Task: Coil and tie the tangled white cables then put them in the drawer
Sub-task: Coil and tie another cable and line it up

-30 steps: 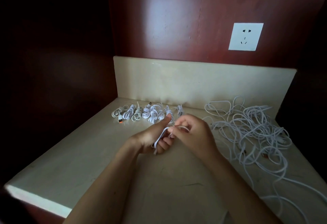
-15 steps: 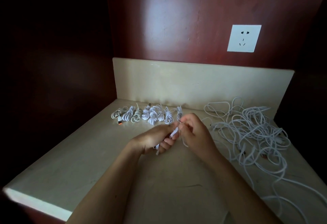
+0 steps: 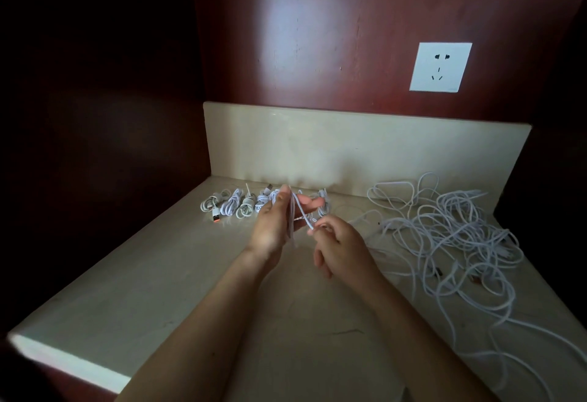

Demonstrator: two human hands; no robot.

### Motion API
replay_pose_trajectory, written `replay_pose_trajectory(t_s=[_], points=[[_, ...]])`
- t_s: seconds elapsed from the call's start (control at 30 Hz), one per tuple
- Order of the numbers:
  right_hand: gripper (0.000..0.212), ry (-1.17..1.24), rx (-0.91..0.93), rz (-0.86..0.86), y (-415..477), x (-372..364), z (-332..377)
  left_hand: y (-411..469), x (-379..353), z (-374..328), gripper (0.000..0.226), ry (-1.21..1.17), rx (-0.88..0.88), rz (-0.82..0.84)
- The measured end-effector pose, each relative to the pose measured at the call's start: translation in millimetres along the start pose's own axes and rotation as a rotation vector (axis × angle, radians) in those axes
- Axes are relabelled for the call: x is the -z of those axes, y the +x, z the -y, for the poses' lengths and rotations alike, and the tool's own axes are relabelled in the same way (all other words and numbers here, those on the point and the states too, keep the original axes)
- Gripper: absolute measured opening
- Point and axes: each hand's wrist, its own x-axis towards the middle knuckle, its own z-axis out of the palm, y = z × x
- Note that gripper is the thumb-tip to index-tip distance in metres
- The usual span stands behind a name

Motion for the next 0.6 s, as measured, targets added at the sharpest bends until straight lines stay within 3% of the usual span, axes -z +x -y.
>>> replay_pose_trajectory(t_s=[0.17,0.3,0.43,0.6], points=[[0.03,-0.104,-0.076,0.028,0,6,5,1,-4,-4,0.046,-0.347,0.145,-0.014],[0.036,-0.165,-0.045,0.013,-1,7,11,2,-9,-6,0.046,-0.416,0.152,-0.031],[0.046,-0.216,-0.056,-0.045,3,9,2,8,8,-10,0.044,-0.655,0.124,-0.106],[0.031,-0.296,-0.016,-0.058,1,18,-7,14,26,-10,0.044,-0.579,0.121,-0.16]])
